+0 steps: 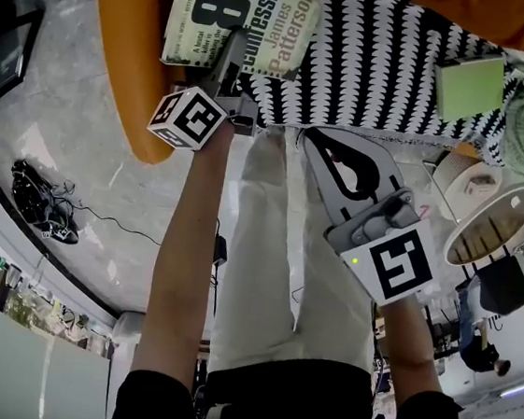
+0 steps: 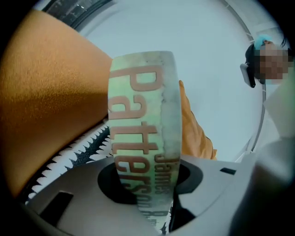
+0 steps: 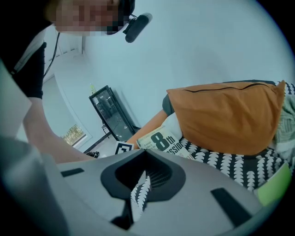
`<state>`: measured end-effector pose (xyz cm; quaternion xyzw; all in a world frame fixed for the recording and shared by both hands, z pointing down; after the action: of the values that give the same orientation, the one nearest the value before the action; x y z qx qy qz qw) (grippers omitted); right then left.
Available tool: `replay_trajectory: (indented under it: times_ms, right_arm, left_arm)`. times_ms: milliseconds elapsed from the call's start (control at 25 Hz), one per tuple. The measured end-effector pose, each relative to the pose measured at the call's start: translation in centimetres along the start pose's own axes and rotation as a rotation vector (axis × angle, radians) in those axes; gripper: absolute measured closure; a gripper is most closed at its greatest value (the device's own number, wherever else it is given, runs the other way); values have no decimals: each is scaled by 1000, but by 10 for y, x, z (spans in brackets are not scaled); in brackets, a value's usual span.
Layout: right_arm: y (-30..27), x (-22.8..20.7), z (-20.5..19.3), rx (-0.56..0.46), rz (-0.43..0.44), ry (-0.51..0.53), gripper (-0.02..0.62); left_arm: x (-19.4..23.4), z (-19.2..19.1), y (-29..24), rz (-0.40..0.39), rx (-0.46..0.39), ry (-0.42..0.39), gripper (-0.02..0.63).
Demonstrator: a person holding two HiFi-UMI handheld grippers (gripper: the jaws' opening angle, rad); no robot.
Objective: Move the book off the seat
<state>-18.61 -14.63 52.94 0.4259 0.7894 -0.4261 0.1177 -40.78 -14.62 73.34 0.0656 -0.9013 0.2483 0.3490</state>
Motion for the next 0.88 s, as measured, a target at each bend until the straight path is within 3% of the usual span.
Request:
replay_trajectory:
  times_ms: [480,880]
  right_arm:
    - [40,13,16,-36,-5,36,580]
    - [81,9,13,-109,-51,67,580]
  left_arm:
    - [-63,46,36,-92,-18,-93,443]
    - [-118,54,85,-138,28,-187,443]
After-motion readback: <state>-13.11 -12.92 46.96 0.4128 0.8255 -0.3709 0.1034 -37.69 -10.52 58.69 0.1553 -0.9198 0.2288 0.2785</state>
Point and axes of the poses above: the fingertips, and each gripper's own axes: y backward along the fingers, x to its left, z out of its top, the point moved 10 cm from there along y, backward along the fingers, and after that the axes turned 11 degrees about -y, right-handed, at the moved point
